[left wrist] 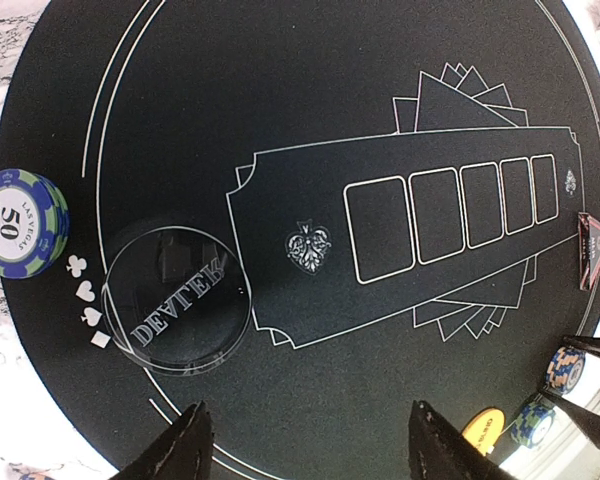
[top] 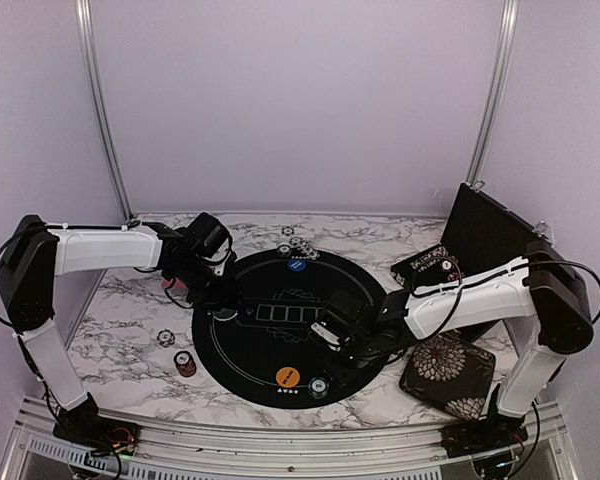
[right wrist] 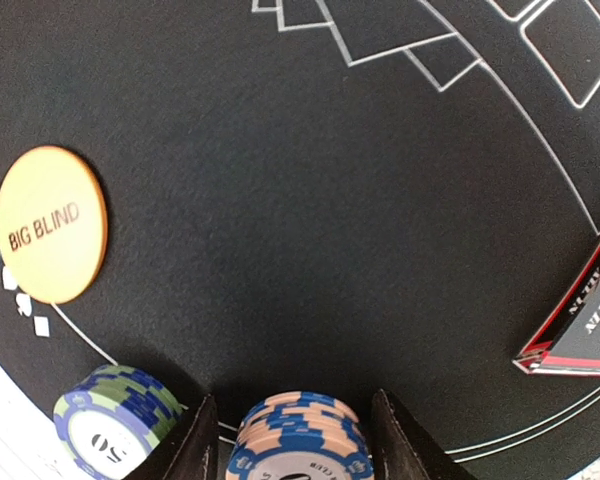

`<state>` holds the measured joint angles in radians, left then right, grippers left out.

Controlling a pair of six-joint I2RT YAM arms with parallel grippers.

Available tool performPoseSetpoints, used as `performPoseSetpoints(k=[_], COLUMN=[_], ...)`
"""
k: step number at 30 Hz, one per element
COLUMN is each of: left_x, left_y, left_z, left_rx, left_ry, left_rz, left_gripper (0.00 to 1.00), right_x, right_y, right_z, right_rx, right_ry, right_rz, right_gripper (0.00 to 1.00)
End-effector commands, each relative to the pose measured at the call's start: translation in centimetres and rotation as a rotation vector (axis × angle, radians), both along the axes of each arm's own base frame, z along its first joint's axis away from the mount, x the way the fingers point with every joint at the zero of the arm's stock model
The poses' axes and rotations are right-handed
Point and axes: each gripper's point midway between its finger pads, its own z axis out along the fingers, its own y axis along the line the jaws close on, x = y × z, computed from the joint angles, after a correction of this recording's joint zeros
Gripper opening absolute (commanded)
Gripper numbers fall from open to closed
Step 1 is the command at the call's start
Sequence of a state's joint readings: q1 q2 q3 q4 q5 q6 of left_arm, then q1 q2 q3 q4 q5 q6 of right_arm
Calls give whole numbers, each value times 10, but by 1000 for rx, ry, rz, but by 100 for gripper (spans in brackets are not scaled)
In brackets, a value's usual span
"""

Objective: Distribute texas hold em gaming equipment
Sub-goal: Pick up the pile of poker chips from the center of the board.

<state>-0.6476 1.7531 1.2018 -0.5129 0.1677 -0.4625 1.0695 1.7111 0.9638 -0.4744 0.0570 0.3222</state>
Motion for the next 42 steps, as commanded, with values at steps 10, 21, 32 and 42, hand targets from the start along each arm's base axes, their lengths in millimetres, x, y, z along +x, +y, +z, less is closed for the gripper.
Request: performPoseSetpoints(k=[10,21,32,42], left_x=[6,15,9,-42], left_y=[-3,12,77,135], left_z=[4,18,28,9], left_rx=[5,39,141,228], left_ry=[-22,-47,-52,23], left_rz=[-25,11,172,341], left_gripper=[69,69,70,73], right_x=[36,56,103,137], right_y=[-8,14,19,25], right_z=[-12,12,66,104], right_rx=[-59,-3,96,187], right_ry=[-2,-45,-168,-259], right_rz=[-97,-79,-138,-127], right_gripper=[55,57,60,61])
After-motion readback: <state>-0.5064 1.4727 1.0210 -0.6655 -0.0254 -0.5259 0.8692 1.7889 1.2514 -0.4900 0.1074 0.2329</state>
